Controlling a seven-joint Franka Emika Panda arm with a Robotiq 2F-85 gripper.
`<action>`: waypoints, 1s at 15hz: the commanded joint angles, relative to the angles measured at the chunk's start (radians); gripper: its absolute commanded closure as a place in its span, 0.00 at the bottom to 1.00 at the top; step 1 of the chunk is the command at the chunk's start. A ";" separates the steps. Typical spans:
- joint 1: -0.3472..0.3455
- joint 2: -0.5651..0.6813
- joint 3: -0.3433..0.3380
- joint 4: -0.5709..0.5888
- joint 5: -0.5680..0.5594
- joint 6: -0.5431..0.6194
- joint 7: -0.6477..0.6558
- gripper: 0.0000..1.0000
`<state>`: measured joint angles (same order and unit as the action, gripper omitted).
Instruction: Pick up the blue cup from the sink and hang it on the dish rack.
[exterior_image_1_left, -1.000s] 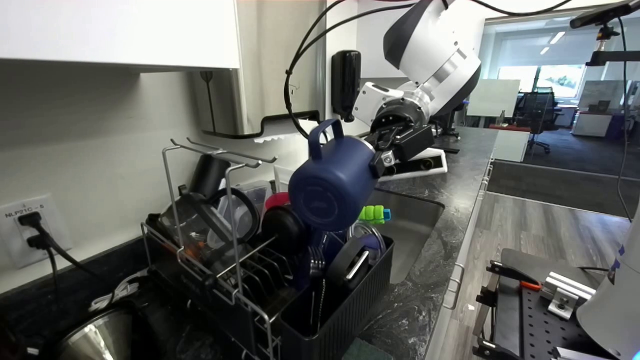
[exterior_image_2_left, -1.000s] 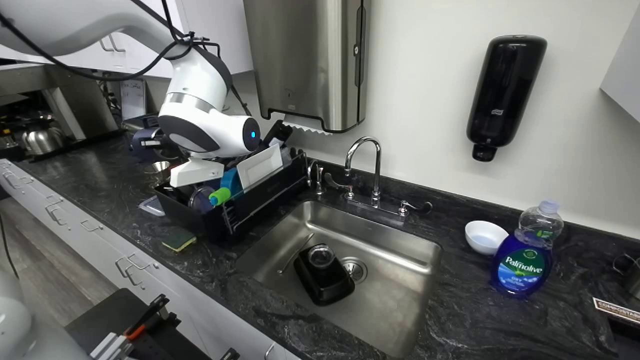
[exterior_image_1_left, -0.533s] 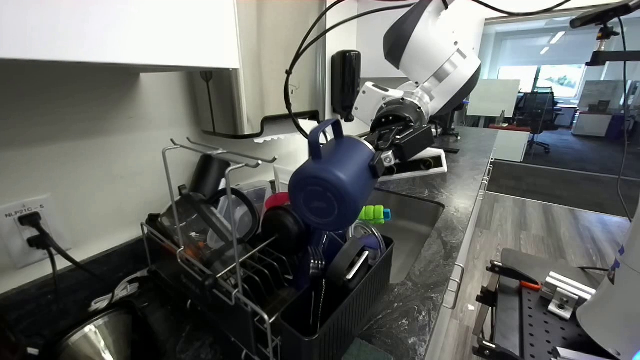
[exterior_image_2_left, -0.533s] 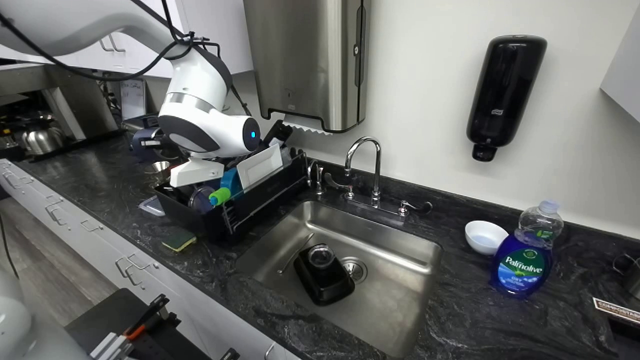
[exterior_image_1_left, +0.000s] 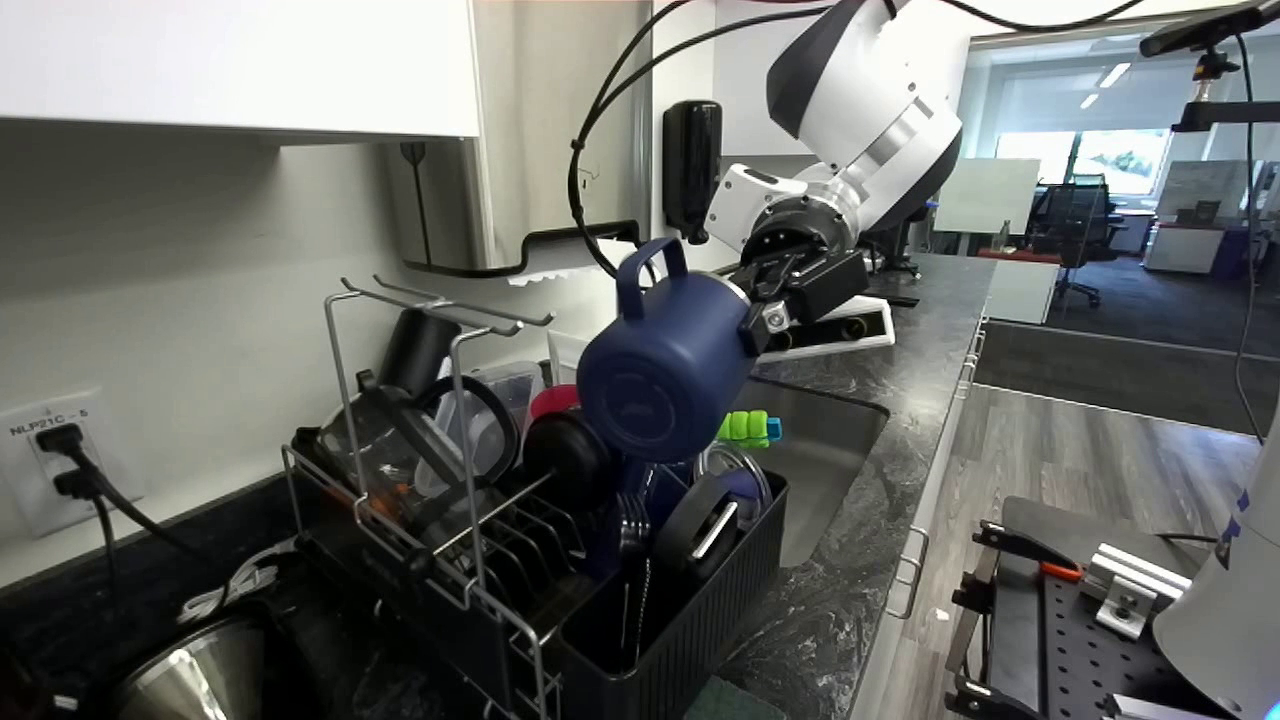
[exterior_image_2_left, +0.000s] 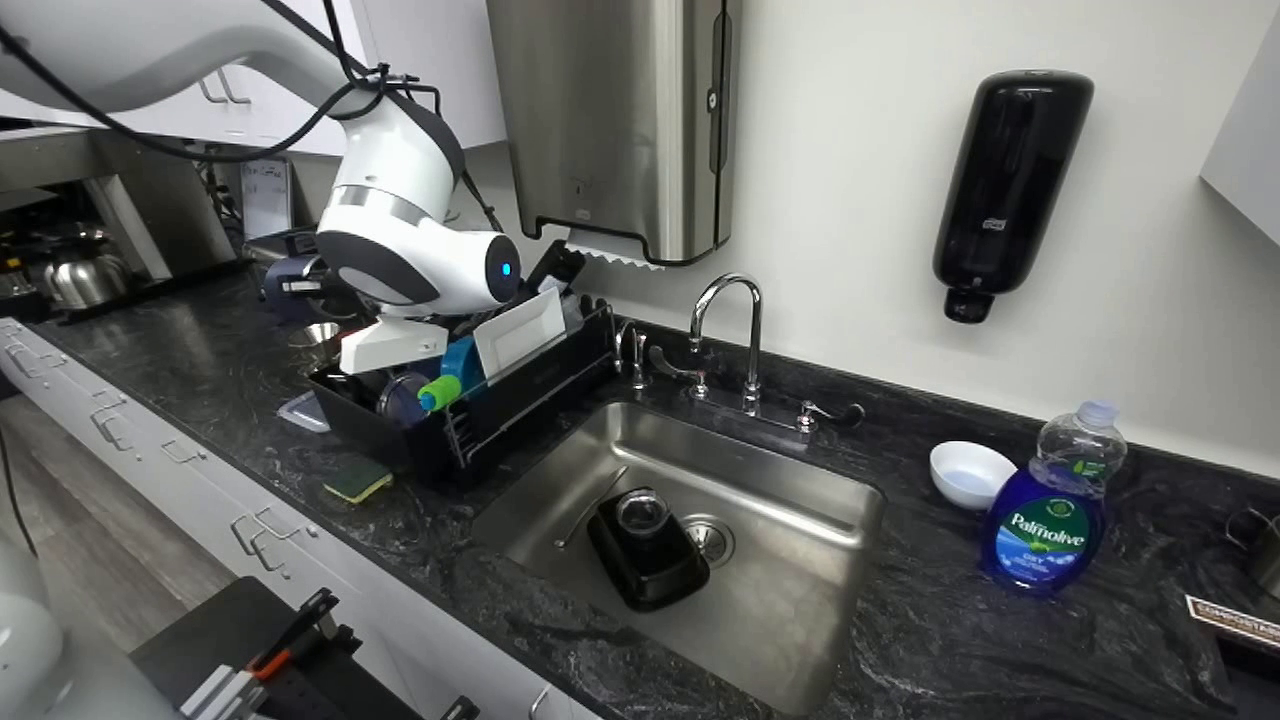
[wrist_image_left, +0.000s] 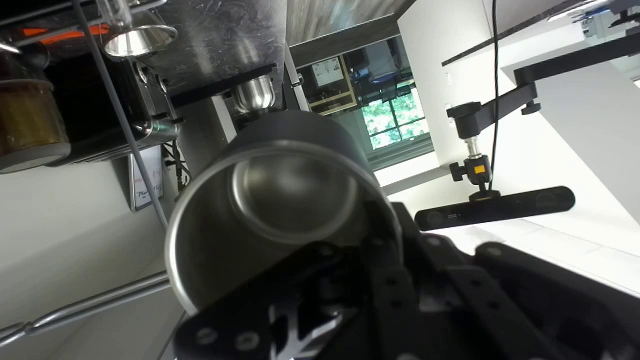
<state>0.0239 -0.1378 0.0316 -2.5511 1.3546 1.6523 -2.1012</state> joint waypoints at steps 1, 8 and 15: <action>-0.001 -0.001 0.003 -0.003 0.005 -0.002 0.002 0.98; 0.033 -0.021 0.041 -0.044 0.054 0.023 -0.015 0.98; 0.067 -0.010 0.085 -0.037 0.209 0.105 -0.018 0.98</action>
<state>0.0845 -0.1365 0.1033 -2.5800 1.5090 1.7140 -2.1029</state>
